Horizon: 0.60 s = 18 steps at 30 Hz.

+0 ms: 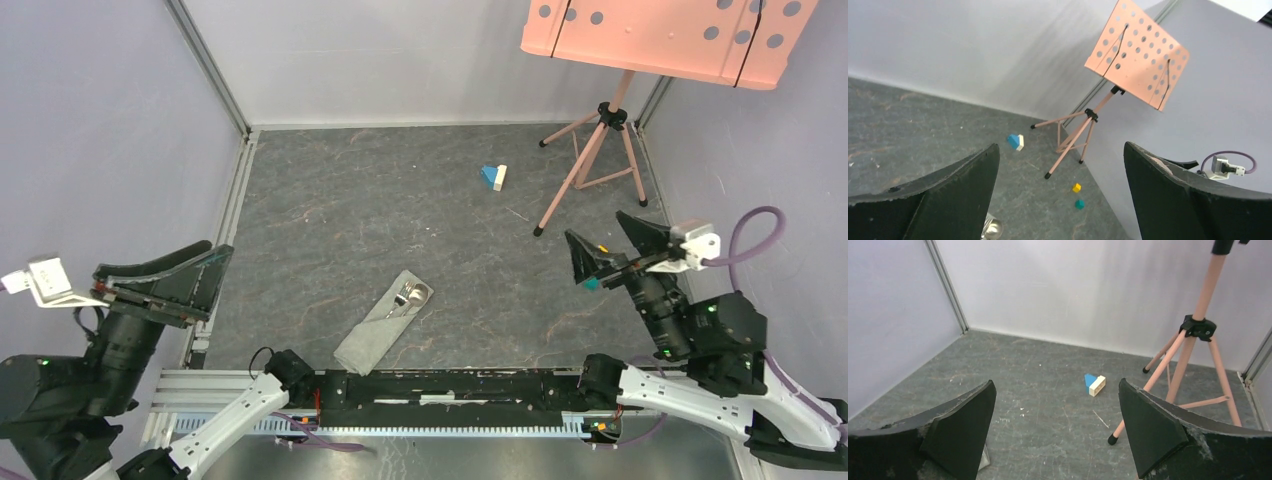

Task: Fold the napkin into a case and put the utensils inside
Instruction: Reset both arms

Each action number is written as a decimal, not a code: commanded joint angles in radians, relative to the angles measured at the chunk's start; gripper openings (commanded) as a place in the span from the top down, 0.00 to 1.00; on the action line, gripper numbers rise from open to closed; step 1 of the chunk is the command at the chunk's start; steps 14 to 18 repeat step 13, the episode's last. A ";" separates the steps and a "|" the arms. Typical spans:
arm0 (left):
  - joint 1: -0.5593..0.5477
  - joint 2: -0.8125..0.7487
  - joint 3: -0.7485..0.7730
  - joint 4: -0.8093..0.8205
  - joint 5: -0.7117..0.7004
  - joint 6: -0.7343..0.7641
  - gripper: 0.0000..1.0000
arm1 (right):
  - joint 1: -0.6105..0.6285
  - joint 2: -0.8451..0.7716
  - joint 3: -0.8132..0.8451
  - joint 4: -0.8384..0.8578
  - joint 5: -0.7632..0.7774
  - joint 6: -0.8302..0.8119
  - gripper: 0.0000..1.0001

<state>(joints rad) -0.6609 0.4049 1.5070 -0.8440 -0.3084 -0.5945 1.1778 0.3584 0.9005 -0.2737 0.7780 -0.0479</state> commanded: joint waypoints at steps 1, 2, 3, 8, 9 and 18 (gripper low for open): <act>-0.002 0.032 0.053 0.062 0.019 0.090 0.00 | 0.001 -0.040 0.044 0.008 -0.010 -0.058 0.02; -0.002 0.032 0.057 0.063 0.019 0.097 0.00 | 0.000 -0.046 0.046 0.002 -0.003 -0.058 0.02; -0.003 0.028 0.059 0.064 0.019 0.101 0.00 | 0.001 -0.050 0.047 -0.003 0.005 -0.058 0.02; -0.002 0.021 0.056 0.073 0.011 0.123 0.00 | 0.000 -0.078 0.004 0.031 0.025 -0.063 0.02; -0.003 0.022 0.053 0.076 0.011 0.124 0.00 | 0.000 -0.083 -0.016 0.046 0.038 -0.067 0.02; -0.002 0.027 0.041 0.081 0.020 0.127 0.00 | 0.000 -0.081 -0.059 0.103 0.052 -0.099 0.02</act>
